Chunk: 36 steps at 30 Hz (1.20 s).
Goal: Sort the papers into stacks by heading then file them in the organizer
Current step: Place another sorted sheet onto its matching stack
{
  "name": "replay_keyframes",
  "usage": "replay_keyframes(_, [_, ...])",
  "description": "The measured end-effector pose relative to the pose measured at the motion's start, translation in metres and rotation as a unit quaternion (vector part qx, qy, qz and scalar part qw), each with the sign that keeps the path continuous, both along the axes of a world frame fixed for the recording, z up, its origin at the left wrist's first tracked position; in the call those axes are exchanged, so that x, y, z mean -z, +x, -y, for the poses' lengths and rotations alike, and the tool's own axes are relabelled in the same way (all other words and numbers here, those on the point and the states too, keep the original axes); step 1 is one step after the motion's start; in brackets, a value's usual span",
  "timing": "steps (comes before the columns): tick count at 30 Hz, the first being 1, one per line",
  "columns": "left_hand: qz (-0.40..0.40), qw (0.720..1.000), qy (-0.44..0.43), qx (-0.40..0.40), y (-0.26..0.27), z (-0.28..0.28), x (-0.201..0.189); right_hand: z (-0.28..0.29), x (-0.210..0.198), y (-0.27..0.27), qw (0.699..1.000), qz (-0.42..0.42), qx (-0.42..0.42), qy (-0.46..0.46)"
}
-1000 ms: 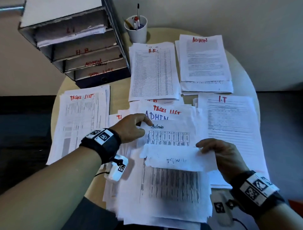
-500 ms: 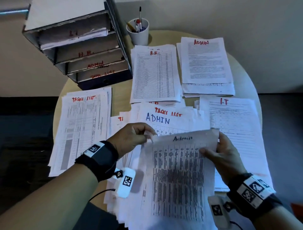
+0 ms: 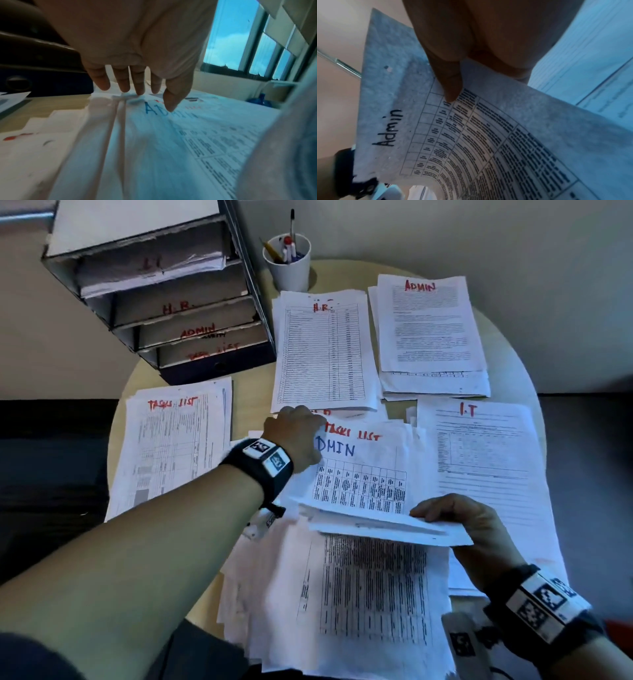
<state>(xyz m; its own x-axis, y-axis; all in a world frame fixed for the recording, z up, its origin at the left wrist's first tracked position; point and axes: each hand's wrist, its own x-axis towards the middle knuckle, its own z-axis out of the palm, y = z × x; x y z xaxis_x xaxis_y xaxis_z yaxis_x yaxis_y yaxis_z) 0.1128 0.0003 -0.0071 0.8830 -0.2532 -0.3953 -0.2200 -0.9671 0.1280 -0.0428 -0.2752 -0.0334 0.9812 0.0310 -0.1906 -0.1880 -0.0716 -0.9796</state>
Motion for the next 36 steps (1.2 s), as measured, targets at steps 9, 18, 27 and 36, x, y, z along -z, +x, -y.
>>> replay_keyframes(9, [-0.004, 0.998, -0.042, -0.036, 0.000, -0.007, 0.005, 0.003, 0.003, -0.003, 0.999, 0.029, 0.005, -0.012])
replay_keyframes(18, [-0.087, 0.870, -0.471, -0.116, -0.084, -0.033, -0.063, 0.002, 0.006, -0.005, 1.000, 0.002, -0.001, 0.009])
replay_keyframes(27, [-0.157, 0.604, -0.623, -0.472, -0.094, -0.043, -0.003, -0.025, 0.013, 0.030, 0.985, -0.068, 0.157, 0.025])
replay_keyframes(36, [-0.116, 0.805, -0.448, -0.370, -0.120, -0.009, 0.013, -0.042, 0.015, 0.050, 0.972, -0.166, 0.143, 0.089])
